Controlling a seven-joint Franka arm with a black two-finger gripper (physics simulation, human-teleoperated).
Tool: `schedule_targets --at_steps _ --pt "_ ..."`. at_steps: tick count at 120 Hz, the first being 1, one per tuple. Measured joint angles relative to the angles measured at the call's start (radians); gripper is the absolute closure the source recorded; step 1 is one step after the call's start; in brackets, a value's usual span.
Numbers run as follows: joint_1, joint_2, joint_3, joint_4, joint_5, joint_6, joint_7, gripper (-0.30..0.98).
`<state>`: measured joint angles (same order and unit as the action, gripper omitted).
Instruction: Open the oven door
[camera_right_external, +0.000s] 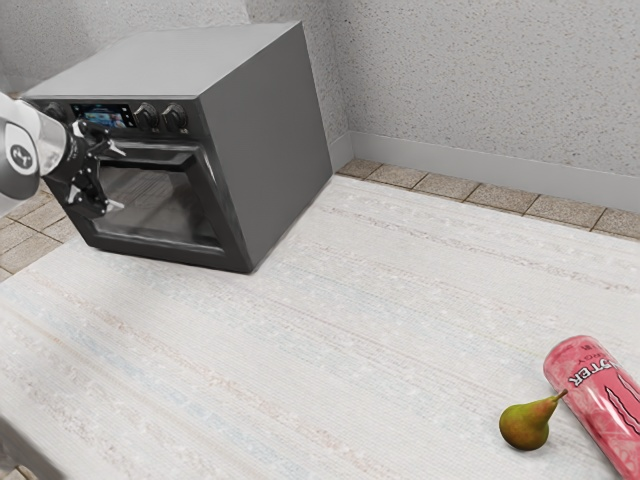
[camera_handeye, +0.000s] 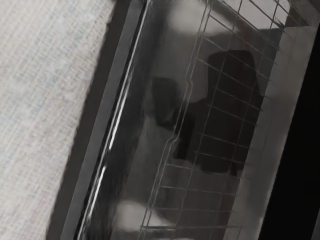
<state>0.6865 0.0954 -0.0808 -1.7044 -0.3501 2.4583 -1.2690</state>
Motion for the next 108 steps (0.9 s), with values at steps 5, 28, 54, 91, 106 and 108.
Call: schedule_targets --at_steps 5,28,54,91,106,108 --pt "0.006 -0.010 0.001 -0.021 -0.009 0.000 -0.003 0.00" --pt "0.036 -0.226 0.003 -0.291 -0.035 0.043 -0.013 0.00" --pt "0.255 -0.649 -0.235 -0.658 -0.090 0.102 -0.022 0.00" --pt "-0.464 -0.332 -0.108 0.121 0.366 -0.614 0.057 0.00" --pt "-0.511 -0.283 -0.070 0.121 0.393 -0.758 0.137 0.00" --pt "-0.512 -0.282 -0.066 0.120 0.389 -0.771 0.146 0.00"
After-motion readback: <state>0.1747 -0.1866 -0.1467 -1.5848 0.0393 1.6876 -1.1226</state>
